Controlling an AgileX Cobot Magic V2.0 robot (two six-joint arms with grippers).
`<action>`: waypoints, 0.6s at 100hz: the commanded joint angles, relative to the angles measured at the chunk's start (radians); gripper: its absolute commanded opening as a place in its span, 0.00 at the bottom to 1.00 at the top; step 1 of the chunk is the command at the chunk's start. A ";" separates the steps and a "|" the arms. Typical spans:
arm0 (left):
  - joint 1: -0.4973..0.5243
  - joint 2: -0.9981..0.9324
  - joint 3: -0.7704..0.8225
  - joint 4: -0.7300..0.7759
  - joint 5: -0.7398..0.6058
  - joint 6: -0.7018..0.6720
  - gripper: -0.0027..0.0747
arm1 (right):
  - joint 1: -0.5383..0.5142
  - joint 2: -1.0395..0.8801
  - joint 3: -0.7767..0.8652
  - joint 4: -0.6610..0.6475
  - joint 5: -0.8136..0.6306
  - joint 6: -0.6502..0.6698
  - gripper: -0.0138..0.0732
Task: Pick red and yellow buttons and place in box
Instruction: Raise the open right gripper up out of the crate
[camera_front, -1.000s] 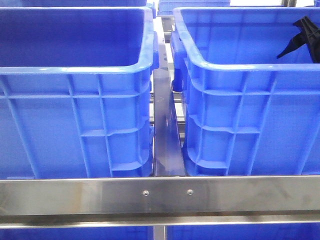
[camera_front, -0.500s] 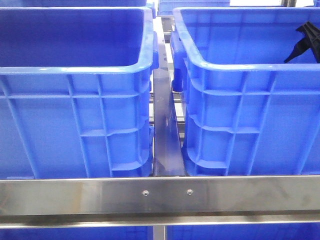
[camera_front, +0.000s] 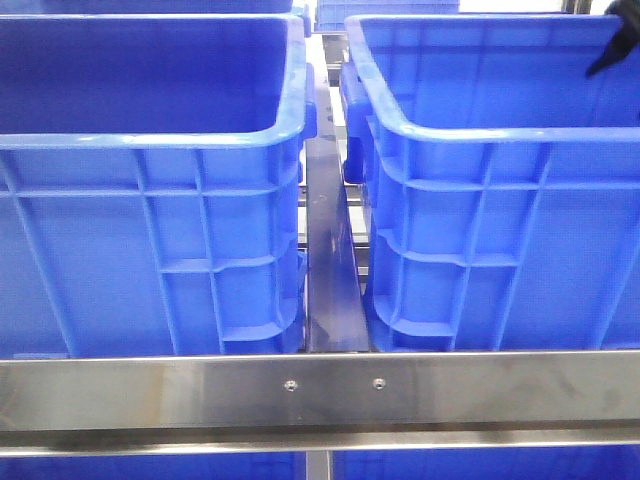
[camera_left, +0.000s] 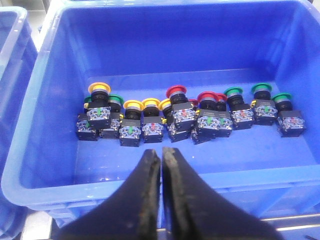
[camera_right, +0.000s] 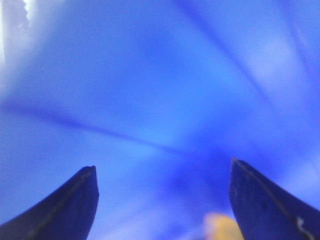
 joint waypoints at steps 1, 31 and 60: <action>0.002 0.008 -0.024 0.012 -0.075 -0.009 0.01 | -0.004 -0.106 -0.001 -0.015 0.029 -0.051 0.81; 0.002 0.008 -0.024 0.012 -0.075 -0.009 0.01 | 0.025 -0.333 0.197 -0.072 0.040 -0.224 0.81; 0.002 0.008 -0.024 0.012 -0.075 -0.009 0.01 | 0.108 -0.564 0.366 -0.072 -0.017 -0.379 0.81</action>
